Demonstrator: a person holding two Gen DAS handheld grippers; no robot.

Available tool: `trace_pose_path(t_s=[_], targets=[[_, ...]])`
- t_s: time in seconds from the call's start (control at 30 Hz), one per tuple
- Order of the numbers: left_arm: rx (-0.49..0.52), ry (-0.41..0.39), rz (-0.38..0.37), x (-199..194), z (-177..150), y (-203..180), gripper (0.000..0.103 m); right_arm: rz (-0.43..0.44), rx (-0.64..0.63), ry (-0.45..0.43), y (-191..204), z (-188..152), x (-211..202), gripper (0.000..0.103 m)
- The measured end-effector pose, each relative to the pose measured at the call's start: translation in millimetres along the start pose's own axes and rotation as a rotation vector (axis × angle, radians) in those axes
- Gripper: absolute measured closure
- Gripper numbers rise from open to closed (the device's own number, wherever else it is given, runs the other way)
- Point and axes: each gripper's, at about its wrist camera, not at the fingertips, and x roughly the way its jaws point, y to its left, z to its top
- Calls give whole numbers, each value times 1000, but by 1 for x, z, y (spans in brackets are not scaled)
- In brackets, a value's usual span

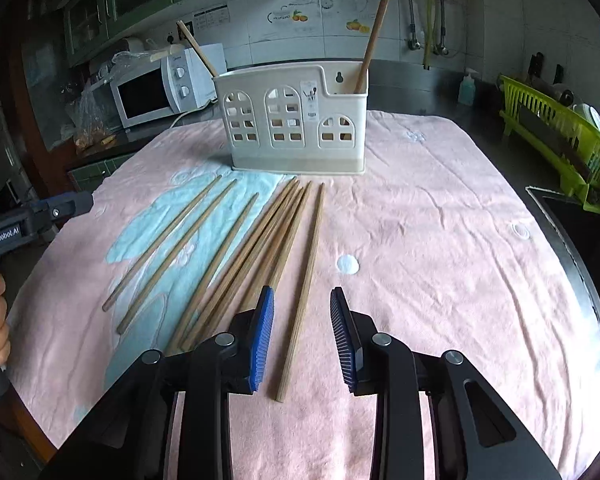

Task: Organize utensils
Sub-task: 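Close the right gripper on a chopstick while the left gripper grasps another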

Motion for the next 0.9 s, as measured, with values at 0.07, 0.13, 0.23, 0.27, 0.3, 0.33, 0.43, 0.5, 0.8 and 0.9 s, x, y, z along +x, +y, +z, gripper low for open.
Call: trace_pose_path(t_s=[0.07,0.13,0.23,0.27,0.3,0.33,0.43,0.5,0.8,0.9], targets=[[4,38,-7,11,-12,0,55,1,12,18,-1,-7,7,74],[12,63,4,20,-23,-1,55,-8,22,32,-2,-13,12,74],[8,94,-4,33,-34,1,58,-2,44,55,-4,-17,19,74],[5,106,-5,37,-37,2,59,-3,47,59,-4,-18,21,74],[0,117,-7,42,-40,2,62,3,53,63,-5,-19,22,75],[-4,124,-9,45,-41,4,63,7,56,63,-5,-19,23,77],[-16,137,-11,52,-44,6,69,9,62,67,-3,-17,26,78],[-19,141,-13,54,-45,6,69,9,63,71,-2,-17,29,80],[-18,161,-23,64,-49,4,73,7,70,94,3,-18,41,84],[-20,160,-26,65,-49,4,73,5,74,96,3,-16,43,85]])
